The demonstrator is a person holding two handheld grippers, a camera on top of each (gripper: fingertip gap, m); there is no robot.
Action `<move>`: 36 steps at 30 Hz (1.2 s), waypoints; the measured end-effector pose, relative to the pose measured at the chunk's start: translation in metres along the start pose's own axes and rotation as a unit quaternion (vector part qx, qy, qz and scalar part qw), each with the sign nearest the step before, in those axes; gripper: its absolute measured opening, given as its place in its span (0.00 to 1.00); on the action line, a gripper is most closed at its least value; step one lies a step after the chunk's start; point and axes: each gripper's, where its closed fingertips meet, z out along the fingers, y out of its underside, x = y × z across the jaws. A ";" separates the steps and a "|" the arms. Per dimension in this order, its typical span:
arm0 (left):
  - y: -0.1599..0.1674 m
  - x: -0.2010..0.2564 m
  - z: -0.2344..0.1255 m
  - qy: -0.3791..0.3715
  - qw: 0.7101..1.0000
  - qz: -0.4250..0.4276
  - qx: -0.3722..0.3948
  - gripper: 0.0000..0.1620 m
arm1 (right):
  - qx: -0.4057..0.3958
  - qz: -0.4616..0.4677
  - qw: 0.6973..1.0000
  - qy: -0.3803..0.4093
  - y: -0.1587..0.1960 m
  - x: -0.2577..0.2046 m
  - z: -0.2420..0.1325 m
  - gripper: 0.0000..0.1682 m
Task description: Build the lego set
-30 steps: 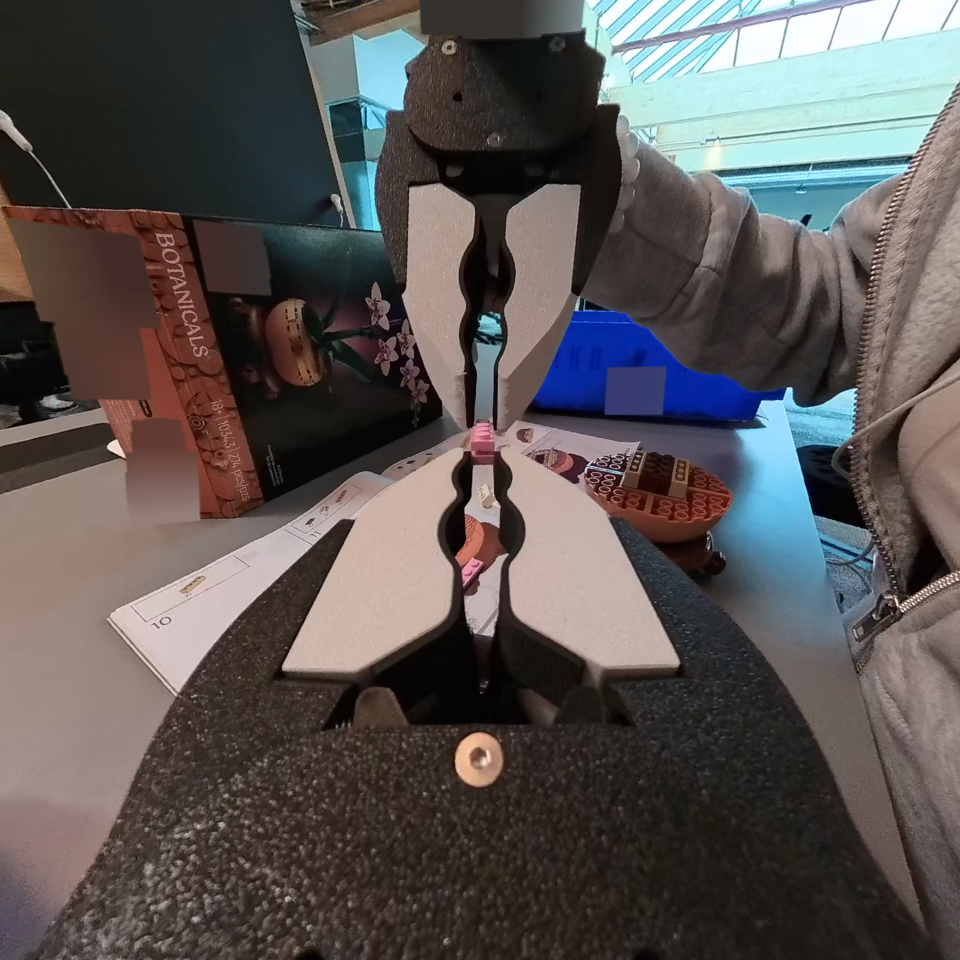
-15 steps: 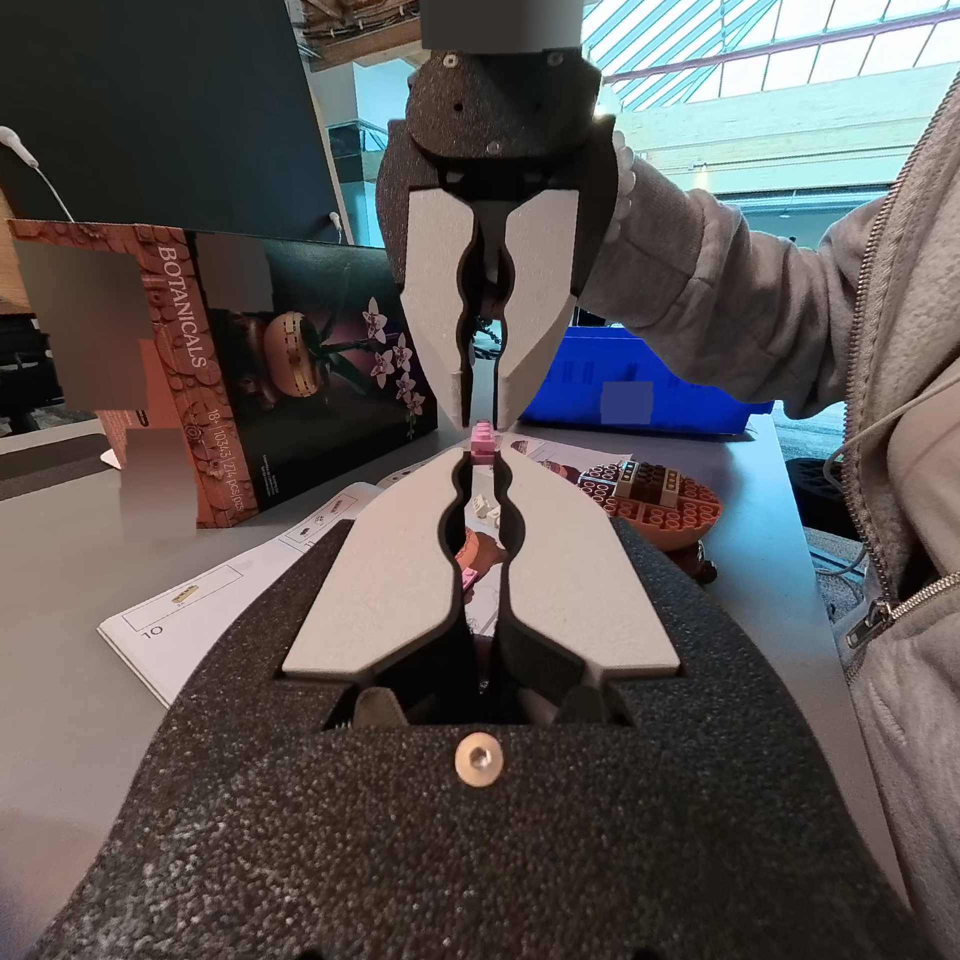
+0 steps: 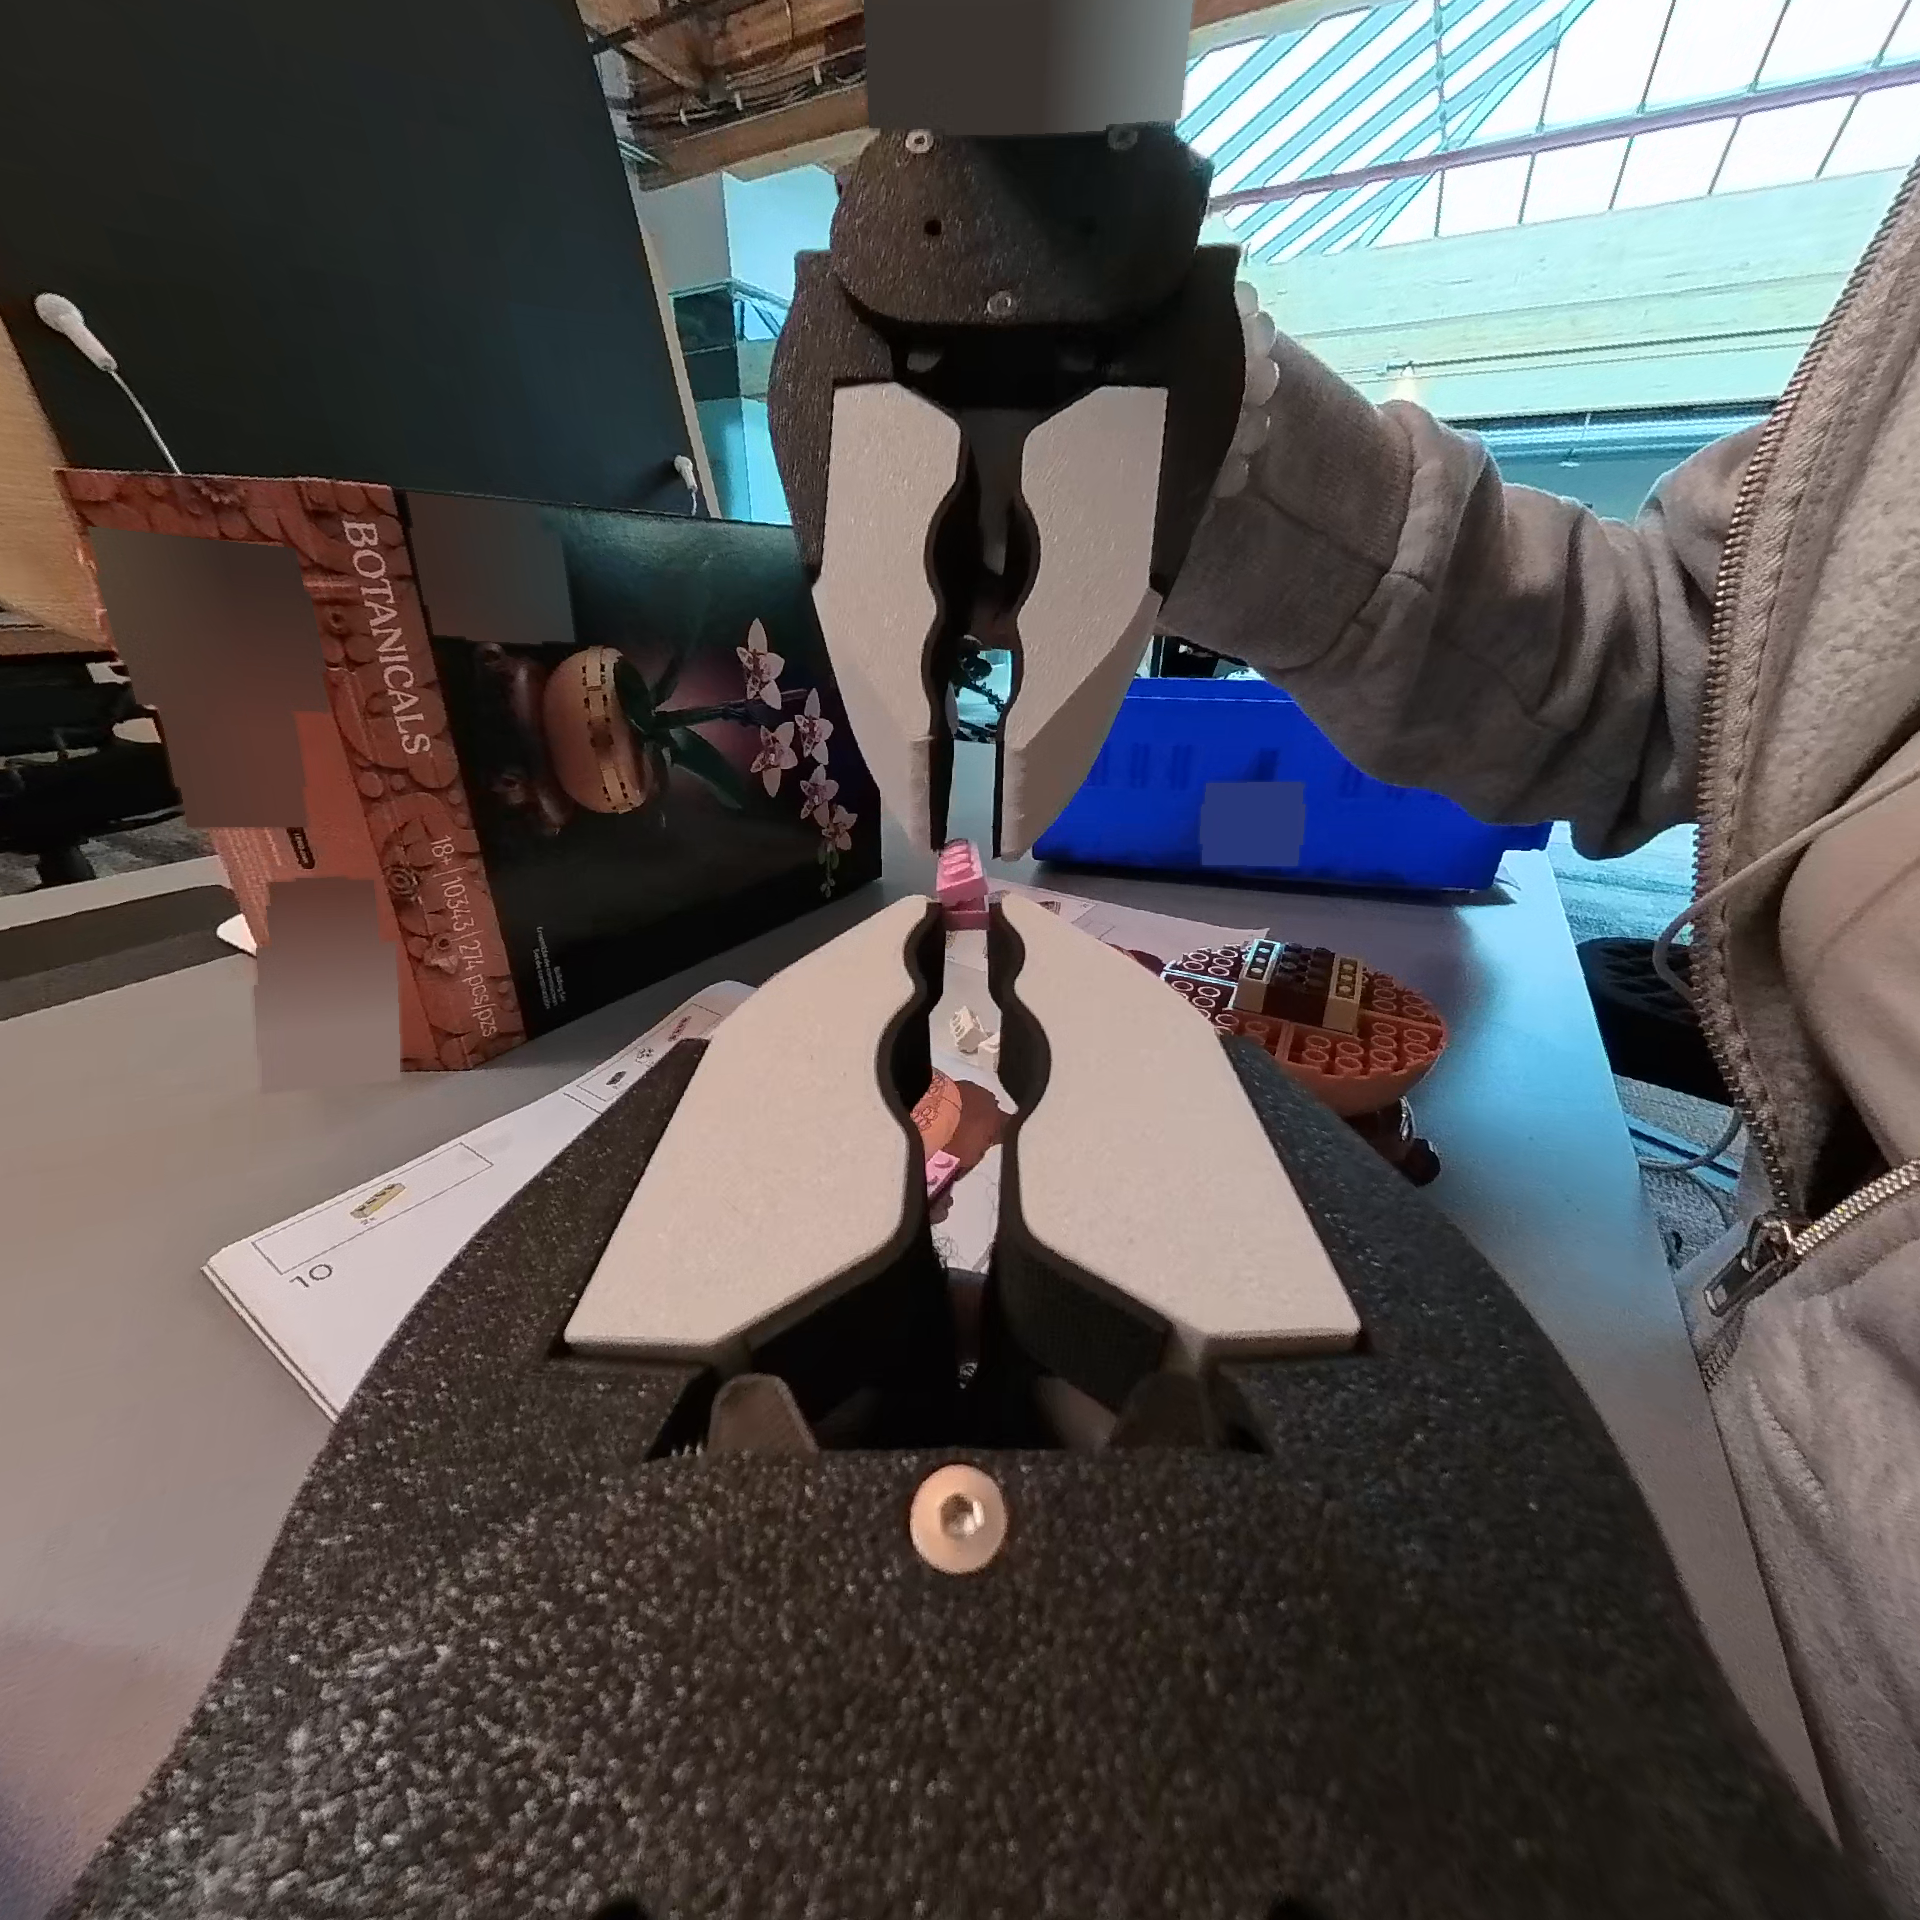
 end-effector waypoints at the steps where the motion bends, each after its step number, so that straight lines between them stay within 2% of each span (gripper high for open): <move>1: 0.000 0.000 0.000 -0.001 1.000 0.000 0.000 0.04 | 0.001 0.000 1.000 0.001 0.000 0.000 0.000 0.05; 15: -0.003 -0.001 -0.001 -0.004 1.000 0.004 0.011 0.04 | 0.007 0.008 1.000 0.015 0.000 0.003 -0.005 0.07; 17: -0.005 0.000 -0.002 -0.003 1.000 0.009 0.017 0.04 | 0.031 0.034 0.999 0.016 -0.002 0.004 -0.011 0.09; 19: -0.008 0.001 -0.003 -0.002 1.000 0.014 0.024 0.04 | 0.092 0.108 0.990 0.020 -0.004 0.012 -0.022 0.12; 21: -0.010 0.001 -0.004 -0.001 0.999 0.019 0.028 0.04 | 0.167 0.205 0.964 0.000 -0.002 0.017 -0.034 0.24; 22: -0.011 0.002 -0.004 0.001 0.999 0.021 0.030 0.04 | 0.205 0.262 0.943 -0.011 0.002 0.021 -0.038 0.36; 23: -0.012 0.003 -0.004 0.003 0.999 0.024 0.032 0.04 | 0.244 0.319 0.916 -0.029 0.005 0.023 -0.040 0.43; 26: -0.018 0.007 -0.003 0.012 0.998 0.033 0.043 0.04 | 0.335 0.442 0.825 -0.105 0.012 0.019 -0.040 0.49; 32: -0.025 0.016 0.000 0.025 0.997 0.051 0.054 0.04 | 0.362 0.543 0.712 -0.260 -0.005 -0.011 -0.020 0.33; 34: -0.025 0.017 0.000 0.027 0.997 0.053 0.056 0.04 | 0.371 0.559 0.685 -0.285 -0.010 -0.013 -0.018 0.31; 36: -0.025 0.018 -0.001 0.027 0.997 0.056 0.055 0.04 | 0.375 0.568 0.670 -0.296 -0.013 -0.014 -0.016 0.29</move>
